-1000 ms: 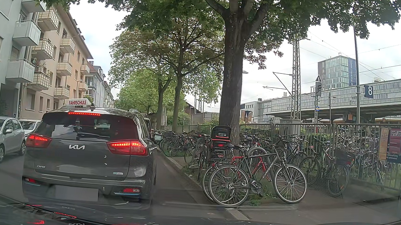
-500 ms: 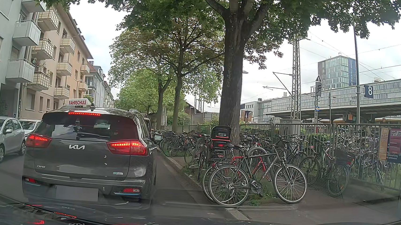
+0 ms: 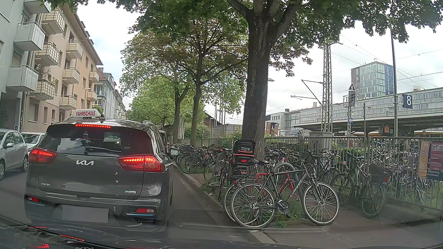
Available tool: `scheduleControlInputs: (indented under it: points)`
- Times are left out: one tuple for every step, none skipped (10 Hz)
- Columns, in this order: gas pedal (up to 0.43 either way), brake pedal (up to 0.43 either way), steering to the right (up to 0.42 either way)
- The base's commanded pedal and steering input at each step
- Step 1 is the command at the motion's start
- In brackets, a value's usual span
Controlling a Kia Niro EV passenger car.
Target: Follow the waypoints while adhering to traffic rules and regulations
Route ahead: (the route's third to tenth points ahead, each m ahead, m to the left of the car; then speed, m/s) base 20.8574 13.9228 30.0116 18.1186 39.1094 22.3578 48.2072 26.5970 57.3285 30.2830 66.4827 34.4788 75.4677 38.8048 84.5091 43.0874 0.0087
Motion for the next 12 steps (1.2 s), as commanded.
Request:
scheduleControlInputs:
  points:
    - [0.0,0.226,-0.759]
    - [0.0,0.226,-0.759]
    - [0.0,0.226,-0.759]
    - [0.0,0.226,-0.759]
    - [0.0,0.226,-0.759]
    - [0.0,0.226,-0.759]
    - [0.0,0.226,-0.759]
    - [0.0,0.226,-0.759]
    - [0.0,0.22,-0.759]
    - [0.0,0.226,-0.759]
    - [0.0,0.226,-0.759]
    - [0.0,0.226,-0.759]
